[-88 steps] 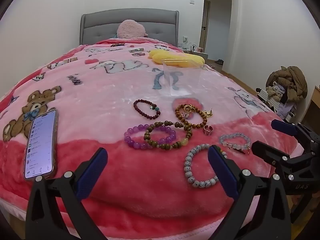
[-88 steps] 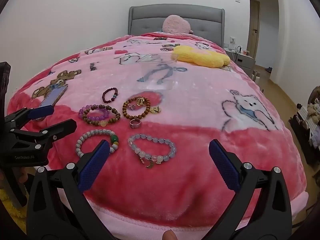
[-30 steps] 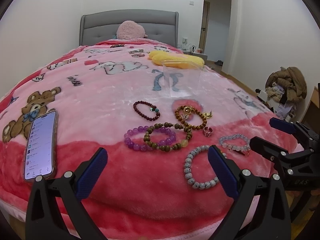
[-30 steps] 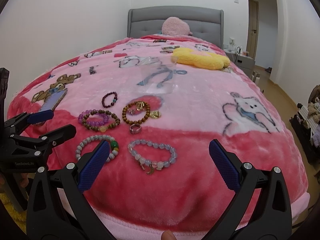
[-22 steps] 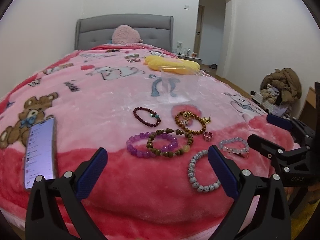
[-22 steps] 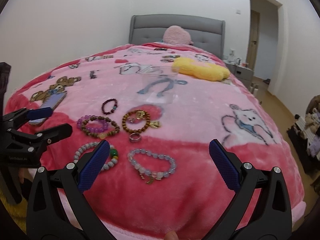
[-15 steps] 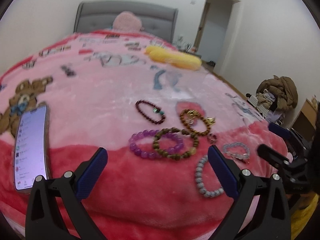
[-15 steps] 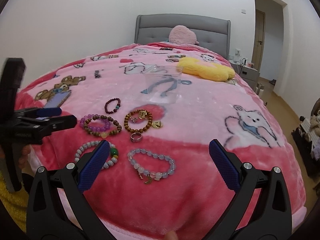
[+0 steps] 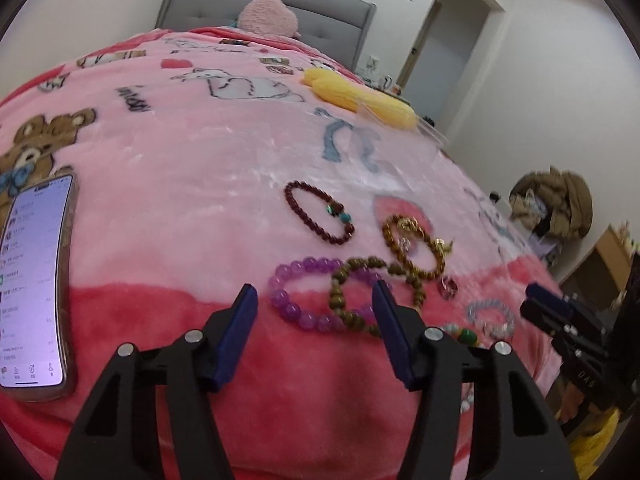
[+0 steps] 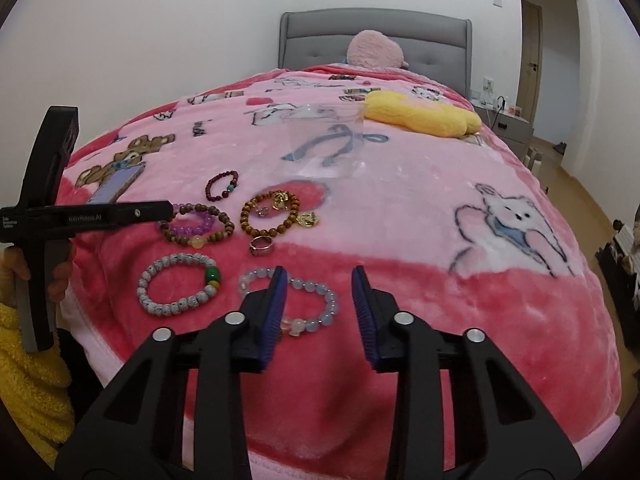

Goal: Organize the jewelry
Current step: 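Grasp the purple bead bracelet with the left tool while the right tool grasps the pale pink bead bracelet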

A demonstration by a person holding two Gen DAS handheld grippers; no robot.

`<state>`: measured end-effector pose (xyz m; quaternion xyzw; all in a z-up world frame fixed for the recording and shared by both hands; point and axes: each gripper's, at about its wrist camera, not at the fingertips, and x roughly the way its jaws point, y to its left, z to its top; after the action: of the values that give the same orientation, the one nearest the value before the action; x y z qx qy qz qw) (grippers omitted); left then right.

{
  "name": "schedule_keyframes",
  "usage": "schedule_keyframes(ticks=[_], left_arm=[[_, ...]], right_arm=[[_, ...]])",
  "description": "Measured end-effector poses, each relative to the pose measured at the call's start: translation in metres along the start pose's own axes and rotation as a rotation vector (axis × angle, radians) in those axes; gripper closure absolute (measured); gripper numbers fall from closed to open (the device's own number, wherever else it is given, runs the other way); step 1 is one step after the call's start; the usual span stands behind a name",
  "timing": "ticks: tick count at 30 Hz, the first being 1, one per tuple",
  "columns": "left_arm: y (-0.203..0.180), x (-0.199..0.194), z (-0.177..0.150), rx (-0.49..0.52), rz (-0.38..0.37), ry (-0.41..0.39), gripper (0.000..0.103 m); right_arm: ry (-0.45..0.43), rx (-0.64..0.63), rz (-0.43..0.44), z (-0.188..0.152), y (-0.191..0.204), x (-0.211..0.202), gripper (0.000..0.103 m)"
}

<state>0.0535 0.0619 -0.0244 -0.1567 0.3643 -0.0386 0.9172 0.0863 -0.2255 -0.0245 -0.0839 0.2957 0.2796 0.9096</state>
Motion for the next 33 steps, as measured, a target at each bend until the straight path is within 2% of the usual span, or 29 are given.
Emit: schedule_keyframes(ticks=[3, 5, 6, 9, 12, 14, 16, 30, 33], left_arm=[[0.005, 0.003, 0.004, -0.023, 0.004, 0.002, 0.046], [0.005, 0.008, 0.005, -0.021, 0.012, 0.018, 0.054], [0.006, 0.009, 0.006, -0.022, 0.013, 0.022, 0.054], [0.006, 0.015, 0.006, -0.027, 0.012, 0.030, 0.055], [0.005, 0.018, 0.006, -0.018, 0.022, 0.032, 0.058], [0.004, 0.019, 0.005, -0.015, 0.032, 0.031, 0.066], [0.004, 0.019, 0.005, -0.015, 0.038, 0.029, 0.069], [-0.003, 0.017, 0.002, 0.028, 0.072, 0.019, 0.073], [-0.004, 0.017, 0.001, 0.037, 0.076, 0.018, 0.076]], right_arm=[[0.015, -0.009, -0.005, 0.000, 0.000, 0.007, 0.077], [0.036, -0.021, 0.004, 0.000, 0.003, 0.013, 0.077], [0.045, -0.026, 0.005, 0.000, 0.004, 0.016, 0.077], [0.073, -0.037, -0.007, -0.002, 0.006, 0.022, 0.085], [0.084, -0.038, -0.019, -0.003, 0.005, 0.024, 0.087], [0.084, -0.038, -0.022, -0.004, 0.005, 0.024, 0.089], [0.085, -0.044, -0.026, -0.004, 0.006, 0.024, 0.093], [0.089, -0.055, -0.043, -0.006, 0.007, 0.026, 0.096], [0.089, -0.060, -0.046, -0.006, 0.006, 0.026, 0.098]])
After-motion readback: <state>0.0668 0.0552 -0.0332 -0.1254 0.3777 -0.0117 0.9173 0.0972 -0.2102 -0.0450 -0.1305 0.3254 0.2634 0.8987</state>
